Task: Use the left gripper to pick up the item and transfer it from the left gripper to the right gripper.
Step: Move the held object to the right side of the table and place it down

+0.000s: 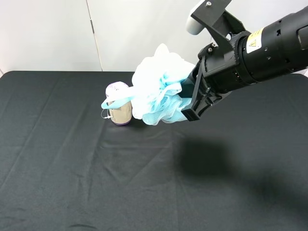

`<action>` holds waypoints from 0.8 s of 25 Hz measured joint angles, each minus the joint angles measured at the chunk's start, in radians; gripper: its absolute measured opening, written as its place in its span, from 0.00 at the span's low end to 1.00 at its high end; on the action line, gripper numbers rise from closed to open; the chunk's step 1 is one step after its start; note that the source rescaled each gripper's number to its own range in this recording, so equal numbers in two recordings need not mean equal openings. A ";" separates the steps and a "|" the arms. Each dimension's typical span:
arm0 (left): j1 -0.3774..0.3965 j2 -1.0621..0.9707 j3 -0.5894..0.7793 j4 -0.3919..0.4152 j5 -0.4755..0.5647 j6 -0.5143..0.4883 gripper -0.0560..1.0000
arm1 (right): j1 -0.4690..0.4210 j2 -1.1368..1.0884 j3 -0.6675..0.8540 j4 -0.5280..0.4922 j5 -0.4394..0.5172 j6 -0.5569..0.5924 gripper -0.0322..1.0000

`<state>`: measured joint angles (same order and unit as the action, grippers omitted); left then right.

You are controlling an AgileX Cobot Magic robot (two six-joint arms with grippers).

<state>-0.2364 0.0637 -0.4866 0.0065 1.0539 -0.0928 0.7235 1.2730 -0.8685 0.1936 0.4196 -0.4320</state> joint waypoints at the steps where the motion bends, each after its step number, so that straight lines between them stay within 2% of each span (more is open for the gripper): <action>1: 0.000 0.000 0.000 0.009 0.000 0.000 0.99 | 0.000 0.000 0.000 0.000 0.000 0.003 0.04; 15: 0.000 0.000 0.000 0.015 0.000 0.001 0.99 | 0.000 0.000 0.000 0.001 0.007 0.033 0.04; 20: 0.000 0.000 0.000 0.015 0.000 0.001 0.99 | 0.000 0.000 0.000 0.000 0.016 0.080 0.04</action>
<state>-0.2364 0.0637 -0.4866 0.0213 1.0539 -0.0918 0.7235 1.2730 -0.8685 0.1936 0.4357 -0.3520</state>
